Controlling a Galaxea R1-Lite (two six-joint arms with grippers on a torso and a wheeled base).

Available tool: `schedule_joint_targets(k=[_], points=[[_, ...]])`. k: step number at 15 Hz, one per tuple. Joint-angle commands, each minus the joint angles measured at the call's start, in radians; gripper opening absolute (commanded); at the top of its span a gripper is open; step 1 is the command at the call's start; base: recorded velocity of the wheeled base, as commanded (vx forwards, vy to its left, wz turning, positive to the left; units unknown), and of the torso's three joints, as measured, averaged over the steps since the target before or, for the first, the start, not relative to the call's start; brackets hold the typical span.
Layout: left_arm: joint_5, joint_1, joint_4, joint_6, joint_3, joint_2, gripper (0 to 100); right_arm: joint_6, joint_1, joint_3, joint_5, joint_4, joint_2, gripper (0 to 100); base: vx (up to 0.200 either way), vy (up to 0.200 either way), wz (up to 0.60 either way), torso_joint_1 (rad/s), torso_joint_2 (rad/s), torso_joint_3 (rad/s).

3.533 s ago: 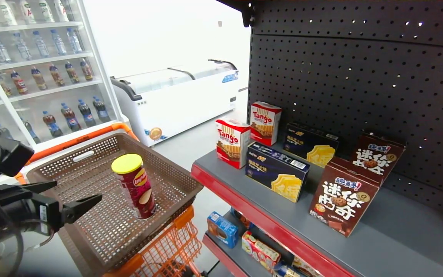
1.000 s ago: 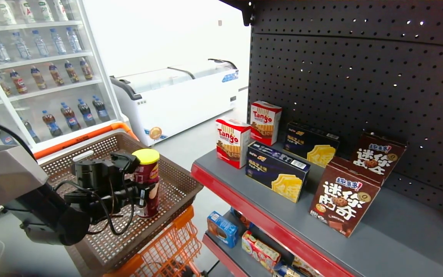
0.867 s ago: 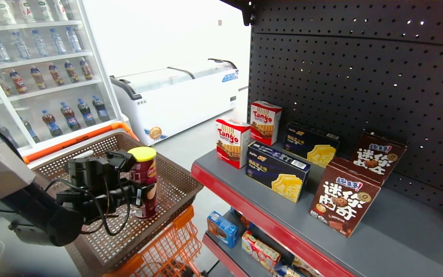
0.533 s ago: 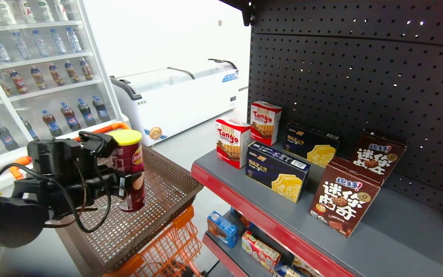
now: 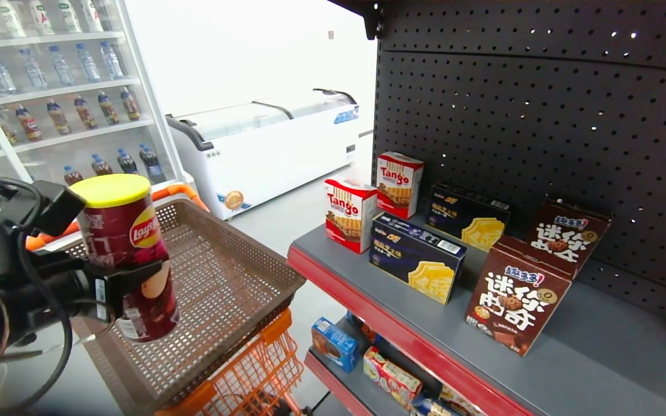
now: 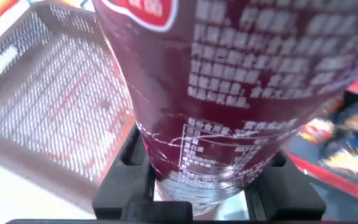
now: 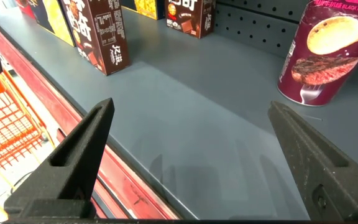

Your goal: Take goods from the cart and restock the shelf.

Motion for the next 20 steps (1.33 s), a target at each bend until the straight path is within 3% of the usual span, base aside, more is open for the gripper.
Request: schedule_joint_targets(k=[1, 4, 7, 9, 10, 11, 14, 15, 16, 18, 20], points=[[-0.001, -0.003, -0.02, 0.001, 0.109, -0.137, 0, 0.0, 0.0, 0.0, 0.0, 0.0, 0.001, 100, 0.0, 0.0, 0.0, 0.0, 0.0, 0.0], [-0.036, 0.0, -0.027, -0.006, 0.162, -0.217, 0, 0.0, 0.0, 0.0, 0.0, 0.0, 0.001, 100, 0.0, 0.0, 0.0, 0.0, 0.0, 0.0], [-0.048, -0.006, -0.023, -0.002, 0.125, -0.213, 0, 0.0, 0.0, 0.0, 0.0, 0.0, 0.001, 100, 0.0, 0.0, 0.0, 0.0, 0.0, 0.0], [-0.108, -0.055, -0.026, -0.009, 0.113, -0.194, 0, 0.0, 0.0, 0.0, 0.0, 0.0, 0.001, 100, 0.0, 0.0, 0.0, 0.0, 0.0, 0.0], [-0.214, -0.067, -0.026, -0.009, 0.11, -0.194, 0, 0.0, 0.0, 0.0, 0.0, 0.0, 0.001, 100, 0.0, 0.0, 0.0, 0.0, 0.0, 0.0], [-0.255, -0.089, -0.024, -0.006, 0.102, -0.183, 0, 0.0, 0.0, 0.0, 0.0, 0.0, 0.001, 100, 0.0, 0.0, 0.0, 0.0, 0.0, 0.0], [-0.278, -0.216, -0.024, -0.022, 0.04, -0.119, 0, 0.0, 0.0, 0.0, 0.0, 0.0, 0.001, 100, 0.0, 0.0, 0.0, 0.0, 0.0, 0.0], [-0.335, -0.265, -0.033, -0.071, 0.017, -0.099, 0, 0.0, 0.0, 0.0, 0.0, 0.0, 0.001, 100, 0.0, 0.0, 0.0, 0.0, 0.0, 0.0], [-0.373, -0.291, -0.029, -0.09, 0.009, -0.094, 0, -0.002, 0.0, 0.0, 0.0, 0.0, 0.001, 100, 0.0, 0.0, 0.0, 0.0, 0.0, 0.0], [-0.41, -0.351, -0.024, -0.09, 0.009, -0.076, 0, -0.002, 0.0, 0.0, 0.002, 0.0, 0.001, 100, 0.0, 0.0, 0.0, 0.0, 0.0, 0.0], [-0.498, -0.379, -0.037, -0.087, 0.006, -0.045, 0, 0.0, 0.0, 0.0, 0.002, 0.0, 0.001, 100, 0.0, 0.0, 0.0, 0.0, 0.0, 0.0]])
